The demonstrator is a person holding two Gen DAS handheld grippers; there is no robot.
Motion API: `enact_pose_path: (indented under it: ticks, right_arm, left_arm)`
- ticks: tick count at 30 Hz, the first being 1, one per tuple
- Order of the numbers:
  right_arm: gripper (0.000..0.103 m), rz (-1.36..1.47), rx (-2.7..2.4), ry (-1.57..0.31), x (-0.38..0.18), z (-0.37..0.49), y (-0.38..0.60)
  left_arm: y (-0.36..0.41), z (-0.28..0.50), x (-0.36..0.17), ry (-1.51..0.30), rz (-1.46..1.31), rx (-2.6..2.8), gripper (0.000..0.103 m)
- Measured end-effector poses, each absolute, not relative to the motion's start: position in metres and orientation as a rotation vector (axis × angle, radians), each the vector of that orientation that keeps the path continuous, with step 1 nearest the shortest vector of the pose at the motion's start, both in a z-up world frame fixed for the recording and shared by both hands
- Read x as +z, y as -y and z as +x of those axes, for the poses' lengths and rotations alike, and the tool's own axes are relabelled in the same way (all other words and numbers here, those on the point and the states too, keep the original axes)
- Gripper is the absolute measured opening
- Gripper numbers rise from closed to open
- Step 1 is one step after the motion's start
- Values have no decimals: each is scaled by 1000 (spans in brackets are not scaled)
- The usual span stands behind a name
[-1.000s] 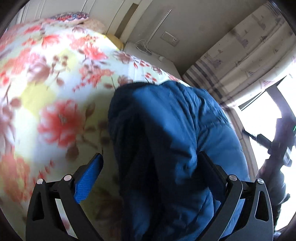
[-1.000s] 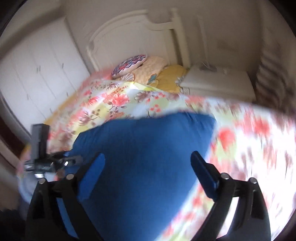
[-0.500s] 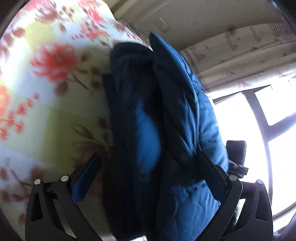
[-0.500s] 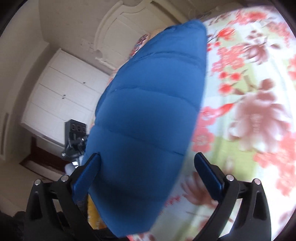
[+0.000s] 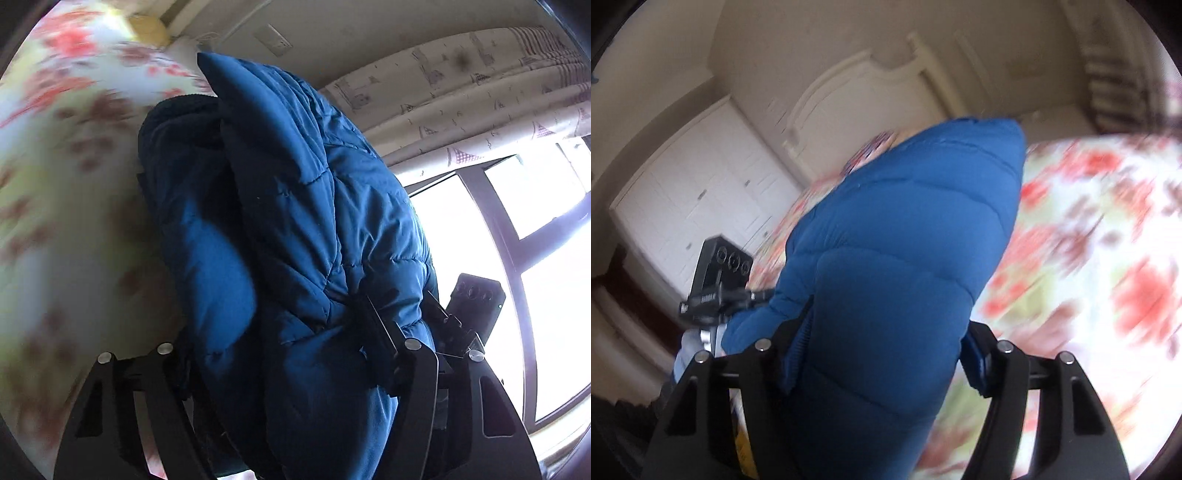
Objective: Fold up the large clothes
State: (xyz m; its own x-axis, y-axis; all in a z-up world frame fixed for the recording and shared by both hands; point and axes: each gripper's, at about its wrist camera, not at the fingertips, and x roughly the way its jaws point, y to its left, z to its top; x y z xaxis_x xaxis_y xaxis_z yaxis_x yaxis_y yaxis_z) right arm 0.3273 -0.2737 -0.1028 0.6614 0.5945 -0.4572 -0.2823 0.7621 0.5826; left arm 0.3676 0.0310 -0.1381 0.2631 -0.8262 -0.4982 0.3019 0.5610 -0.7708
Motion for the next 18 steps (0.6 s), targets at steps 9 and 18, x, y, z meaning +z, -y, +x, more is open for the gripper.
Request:
enact_pose_path:
  ticks: [9, 18]
  right_arm:
    - [92, 546, 356, -764, -140, 352, 341]
    - [95, 50, 217, -513, -56, 287, 219]
  left_arm:
    - [15, 395, -155, -1012, -576, -767, 77]
    - [-11, 382, -25, -694, -376, -518, 94]
